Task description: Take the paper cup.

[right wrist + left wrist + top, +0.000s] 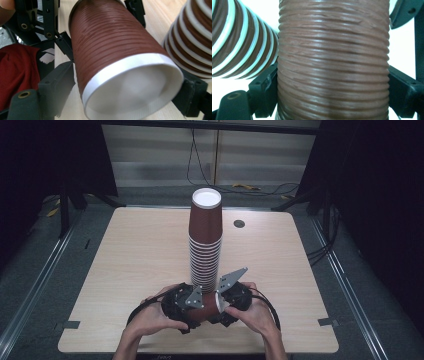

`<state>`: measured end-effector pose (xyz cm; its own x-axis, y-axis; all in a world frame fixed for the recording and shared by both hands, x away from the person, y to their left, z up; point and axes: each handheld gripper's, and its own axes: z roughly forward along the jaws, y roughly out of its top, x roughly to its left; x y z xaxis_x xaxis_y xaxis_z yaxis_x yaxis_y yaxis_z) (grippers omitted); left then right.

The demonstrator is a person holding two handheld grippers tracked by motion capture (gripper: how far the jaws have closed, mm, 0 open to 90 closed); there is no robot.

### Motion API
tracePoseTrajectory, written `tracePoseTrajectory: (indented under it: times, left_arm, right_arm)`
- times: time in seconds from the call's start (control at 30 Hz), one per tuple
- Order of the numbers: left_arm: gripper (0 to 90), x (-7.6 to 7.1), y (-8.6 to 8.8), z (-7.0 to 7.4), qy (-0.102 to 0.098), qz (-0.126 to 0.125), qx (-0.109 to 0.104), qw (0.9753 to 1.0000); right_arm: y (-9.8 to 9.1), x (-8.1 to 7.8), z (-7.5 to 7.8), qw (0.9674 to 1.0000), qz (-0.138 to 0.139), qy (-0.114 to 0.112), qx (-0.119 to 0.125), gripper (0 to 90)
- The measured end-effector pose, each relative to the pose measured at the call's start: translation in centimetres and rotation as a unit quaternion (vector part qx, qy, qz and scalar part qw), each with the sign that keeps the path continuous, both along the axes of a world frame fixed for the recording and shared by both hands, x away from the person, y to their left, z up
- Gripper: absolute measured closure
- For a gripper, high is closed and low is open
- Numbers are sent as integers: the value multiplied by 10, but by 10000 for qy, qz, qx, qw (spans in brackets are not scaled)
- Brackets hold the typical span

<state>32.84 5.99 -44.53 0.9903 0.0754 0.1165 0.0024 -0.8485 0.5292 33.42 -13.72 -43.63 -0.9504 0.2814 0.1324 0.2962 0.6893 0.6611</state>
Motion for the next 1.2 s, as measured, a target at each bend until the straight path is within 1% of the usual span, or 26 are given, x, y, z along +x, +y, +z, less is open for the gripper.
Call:
tracePoseTrajectory:
  times: [0.03, 0.07, 0.1, 0.13, 0.17, 0.2, 0.27, 0.3, 0.33, 0.37, 0.4, 0.43, 0.5, 0.53, 0.6, 0.63, 0.67, 0.7, 0.73, 0.77, 0.8, 0.9, 1.03, 1.07, 1.13, 1.2]
  left_arm:
    - [132, 0, 0, 0, -8, -37, 15, 10000]
    - [132, 2, 0, 2, -104, -169, 134, 9997]
    - [131, 1, -1, 1, -77, -143, 57, 9999]
    - [132, 0, -1, 1, -43, -116, 14, 9999]
    - [132, 0, -1, 1, -33, -135, 26, 9999]
    - [132, 1, 0, 1, 0, -151, -16, 9999]
    - [131, 0, -1, 1, -12, -125, -28, 9999]
    - [131, 0, -1, 1, -40, -145, 2, 9999]
    - [132, 1, -1, 1, -67, -192, 12, 9998]
    - [132, 0, 0, 2, -3, -227, -62, 9997]
    - [131, 0, 0, 2, -3, -227, -62, 9997]
    - [131, 0, 0, 2, -19, -243, -115, 9996]
    - [131, 0, 0, 2, -25, -242, -126, 9996]
    - [127, 0, 0, 1, 6, -294, -132, 9995]
    - [119, 1, 1, 0, -8, -316, -168, 9994]
    - [119, 0, 1, -1, 78, -286, -285, 9992]
    - [113, 2, 2, -2, 94, -332, -405, 9986]
    - [111, 2, 2, -2, 94, -332, -405, 9986]
    - [111, 2, 4, -3, 101, -377, -469, 9981]
    - [108, 2, 4, -3, 147, -364, -510, 9979]
    - [107, 2, 5, -3, 143, -379, -561, 9976]
    - [105, 3, 6, -3, 152, -424, -587, 9973]
    - [106, 5, 10, -2, 215, -362, -878, 9952]
    - [107, 5, 12, -1, 246, -361, -936, 9947]
    - [108, 5, 14, -1, 220, -379, -1047, 9935]
    - [108, 5, 15, -1, 237, -357, -1063, 9934]
  right_arm:
    - [0, 0, 0, 10000, 18, -5, -25, 143]
    - [1, 1, -1, 10000, 41, 28, 7, 144]
    - [2, 0, -1, 10000, 55, 53, -13, 143]
    - [3, 0, -1, 10000, 63, 17, -18, 143]
    - [3, 0, -1, 10000, 63, 10, -14, 148]
    - [2, 0, 0, 9999, 86, 43, 37, 161]
    - [2, -1, 0, 10000, 82, 15, 33, 162]
    - [2, -1, 1, 10000, 82, -7, 47, 164]
    - [2, 0, 1, 9999, 135, 21, 102, 169]
    - [2, 0, 1, 9999, 138, 28, 90, 170]
    - [1, 0, 1, 9998, 146, 35, 118, 172]
    - [0, 0, 1, 9998, 160, 46, 132, 175]
    - [0, 0, 1, 9997, 179, 86, 159, 178]
    - [-1, 0, 2, 9996, 211, 110, 171, 190]
    - [-2, 0, 2, 9995, 224, 90, 179, 197]
    - [-2, 0, 2, 9995, 224, 90, 179, 197]
    - [-4, 1, 3, 9995, 220, 106, 194, 200]
    - [-4, 1, 3, 9995, 220, 106, 194, 200]
    - [-4, 1, 3, 9994, 228, 135, 228, 202]
    - [-5, 1, 3, 9994, 226, 164, 205, 203]
    - [-5, 1, 3, 9994, 225, 175, 218, 204]
    - [-5, 2, 3, 9991, 252, 234, 236, 206]
    - [-6, 2, 3, 9992, 249, 259, 187, 207]
    - [-6, 3, 3, 9991, 251, 266, 218, 208]
    - [-6, 2, 3, 9990, 245, 268, 242, 208]
    - [-6, 3, 3, 9990, 250, 283, 257, 208]
